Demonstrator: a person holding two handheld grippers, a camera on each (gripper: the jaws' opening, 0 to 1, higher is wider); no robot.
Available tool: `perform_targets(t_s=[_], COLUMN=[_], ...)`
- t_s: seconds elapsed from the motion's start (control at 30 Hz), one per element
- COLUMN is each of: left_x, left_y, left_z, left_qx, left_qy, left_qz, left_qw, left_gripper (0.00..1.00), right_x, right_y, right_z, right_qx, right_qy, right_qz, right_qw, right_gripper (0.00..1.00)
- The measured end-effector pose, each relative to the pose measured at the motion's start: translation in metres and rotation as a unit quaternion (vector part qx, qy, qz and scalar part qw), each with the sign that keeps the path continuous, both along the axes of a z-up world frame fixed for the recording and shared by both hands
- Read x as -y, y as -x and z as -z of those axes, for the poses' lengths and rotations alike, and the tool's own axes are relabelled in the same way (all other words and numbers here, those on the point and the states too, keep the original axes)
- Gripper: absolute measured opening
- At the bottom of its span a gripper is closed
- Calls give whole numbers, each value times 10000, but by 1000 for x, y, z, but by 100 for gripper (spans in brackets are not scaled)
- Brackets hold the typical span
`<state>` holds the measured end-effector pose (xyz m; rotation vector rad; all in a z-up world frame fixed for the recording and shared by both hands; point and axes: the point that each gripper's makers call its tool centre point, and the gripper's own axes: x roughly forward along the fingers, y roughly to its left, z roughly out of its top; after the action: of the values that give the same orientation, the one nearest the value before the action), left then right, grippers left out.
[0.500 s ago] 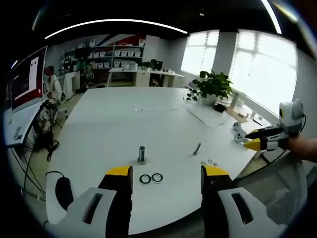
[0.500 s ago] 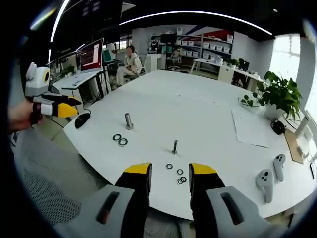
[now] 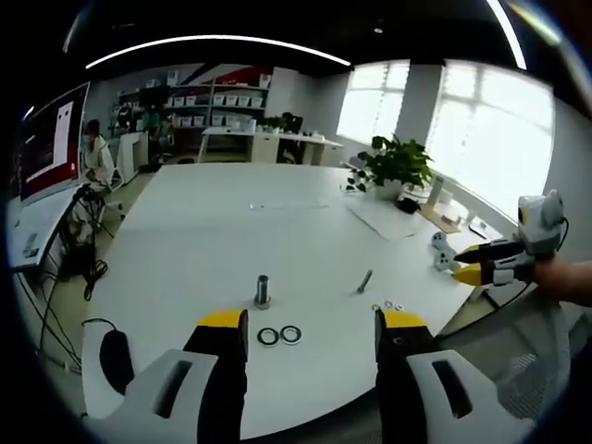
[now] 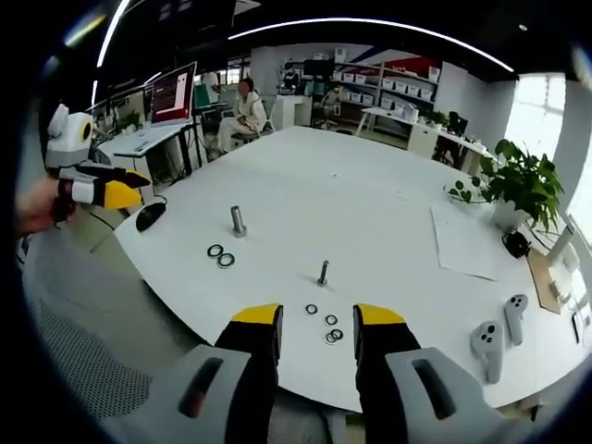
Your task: Place the washer onto the threaded stud by aligning its center hole with the stud, sliding it down to the base, and recovering from edge contact or off-axis alignment until the washer reaches the visible bottom stop.
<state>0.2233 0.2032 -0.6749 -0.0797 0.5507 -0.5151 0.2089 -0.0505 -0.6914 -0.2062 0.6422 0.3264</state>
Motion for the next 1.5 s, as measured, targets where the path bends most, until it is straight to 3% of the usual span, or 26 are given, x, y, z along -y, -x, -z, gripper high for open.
perform_targets(t_s=[0.17, 0.37, 0.5, 0.83, 0.97, 1.5], left_x=[-2, 0, 1, 1, -1, -9], left_y=[-1, 1, 2, 3, 1, -2], left_z=[-1, 0, 1, 2, 2, 5], left_qx=[20, -6, -22, -40, -29, -58], left_qy=[3, -28, -23, -44, -75, -195], left_qz=[5, 64, 87, 73, 16, -213], left_qw=[10000, 10000, 10000, 10000, 10000, 9996], left_gripper=[54, 54, 54, 52, 52, 51], right_x=[-5, -5, -4, -2, -6, -17], right_y=[-1, 6, 8, 6, 6, 12], right_z=[-6, -3, 5, 8, 12, 12], right_qx=[-25, -155, -269, -197, -240, -303], right_qy=[-181, 13, -9, -45, 57, -161], right_qz=[-142, -434, -431, -278, -420, -685], right_qw=[9997, 9989, 9987, 9994, 9988, 9971], right_gripper=[33, 33, 33, 33, 33, 32])
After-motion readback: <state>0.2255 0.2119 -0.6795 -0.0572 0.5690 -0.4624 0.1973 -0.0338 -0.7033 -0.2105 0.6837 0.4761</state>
